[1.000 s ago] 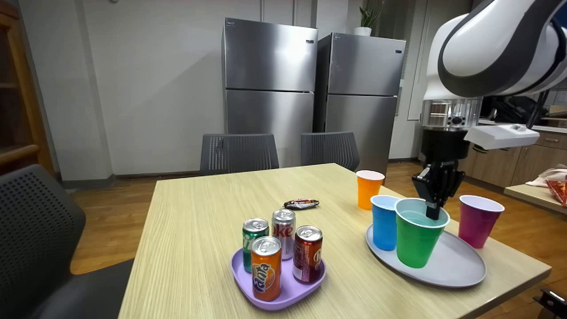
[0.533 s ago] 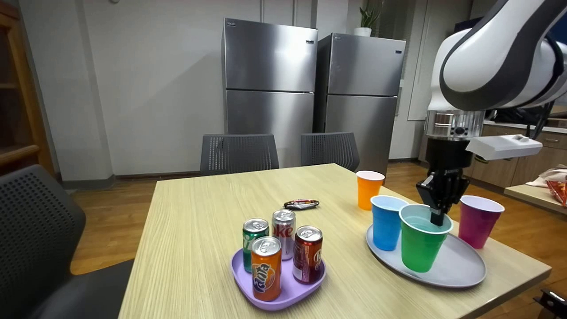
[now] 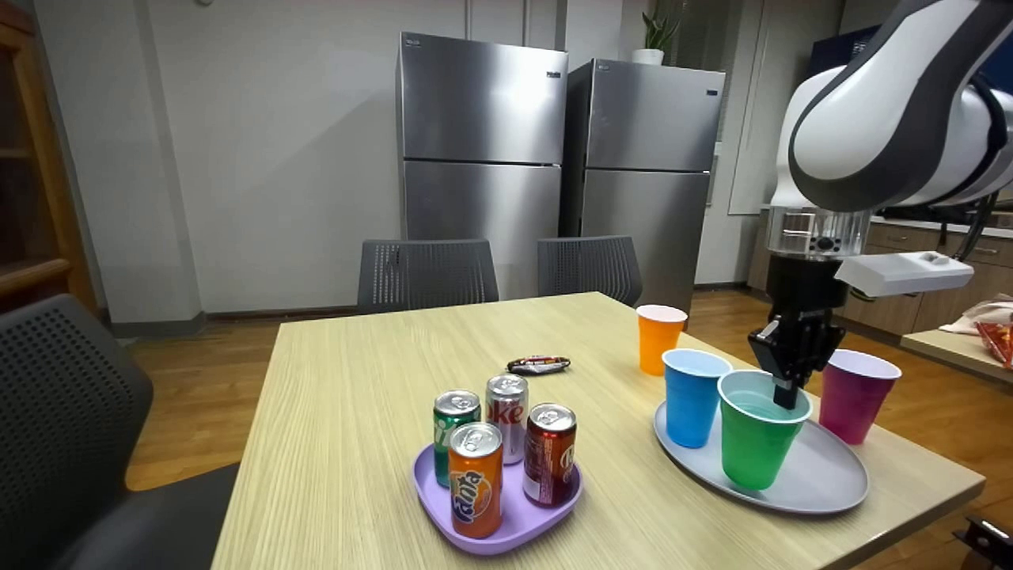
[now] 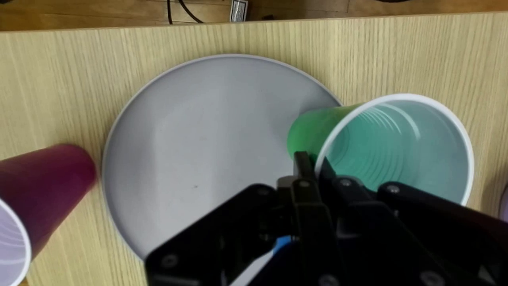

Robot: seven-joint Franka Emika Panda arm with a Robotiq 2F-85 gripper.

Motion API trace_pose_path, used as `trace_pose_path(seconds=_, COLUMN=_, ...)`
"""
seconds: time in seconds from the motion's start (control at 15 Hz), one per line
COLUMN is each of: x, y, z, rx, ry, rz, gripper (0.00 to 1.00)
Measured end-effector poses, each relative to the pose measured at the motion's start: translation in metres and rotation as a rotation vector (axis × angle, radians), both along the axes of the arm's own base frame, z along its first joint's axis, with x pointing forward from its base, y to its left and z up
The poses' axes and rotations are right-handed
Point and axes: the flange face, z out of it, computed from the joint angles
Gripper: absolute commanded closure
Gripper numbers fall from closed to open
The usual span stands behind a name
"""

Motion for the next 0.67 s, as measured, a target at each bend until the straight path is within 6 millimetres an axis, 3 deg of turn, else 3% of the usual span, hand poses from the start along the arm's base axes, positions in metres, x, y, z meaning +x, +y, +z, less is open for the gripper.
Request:
trace_pose_path(seconds=0.4, x=0.0, y=-0.007, z=-0.008, rx=0.0, ry=-0.003, rz=-0.018, gripper=0.99)
trace_pose_path(seconds=0.47, x=0.0, y=-0.008, z=-0.009, rx=0.0, ry=-0.003, rz=-0.019, gripper=0.72)
trace_pose_path(seconds=0.67, x=-0.001, y=-0.009, z=-0.013, rx=0.0, ry=0.0, rz=-0.023, gripper=0.54)
